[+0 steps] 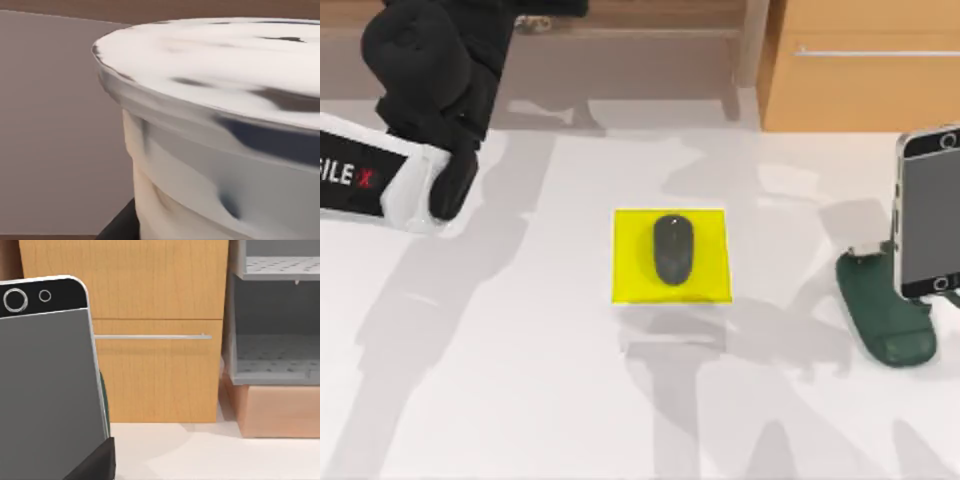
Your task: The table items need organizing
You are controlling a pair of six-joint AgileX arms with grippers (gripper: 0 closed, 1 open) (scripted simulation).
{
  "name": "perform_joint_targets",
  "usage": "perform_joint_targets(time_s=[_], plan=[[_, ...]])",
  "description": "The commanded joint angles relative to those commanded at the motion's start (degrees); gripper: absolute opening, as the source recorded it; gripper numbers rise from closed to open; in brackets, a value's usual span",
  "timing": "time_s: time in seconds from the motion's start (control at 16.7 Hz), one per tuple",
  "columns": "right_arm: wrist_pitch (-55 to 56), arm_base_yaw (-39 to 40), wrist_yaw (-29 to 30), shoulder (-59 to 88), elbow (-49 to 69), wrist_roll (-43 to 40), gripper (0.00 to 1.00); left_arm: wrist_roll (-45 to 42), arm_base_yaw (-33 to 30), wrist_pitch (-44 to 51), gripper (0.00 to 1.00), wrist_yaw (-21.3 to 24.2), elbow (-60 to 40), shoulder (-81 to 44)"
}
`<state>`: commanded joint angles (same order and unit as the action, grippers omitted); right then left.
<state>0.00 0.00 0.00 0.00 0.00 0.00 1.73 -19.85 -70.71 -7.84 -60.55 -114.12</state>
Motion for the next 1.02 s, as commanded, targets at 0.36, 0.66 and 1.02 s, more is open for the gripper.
perform_joint_targets(time_s=[0.36,0.66,1.02], plan=[[0.00,0.00,0.00,0.00,0.00,0.00,1.00,0.02,15.86,17.38,0.00,12.54,-9.77,-0.04],[0.00,0.00,0.00,0.00,0.00,0.00,1.00,-1.19,27.16,28.89,0.00,19.64,-16.11,-0.40],[0.00,0.00,0.00,0.00,0.00,0.00,1.00,-2.00,31.38,33.92,0.00,22.40,-18.06,-1.35]])
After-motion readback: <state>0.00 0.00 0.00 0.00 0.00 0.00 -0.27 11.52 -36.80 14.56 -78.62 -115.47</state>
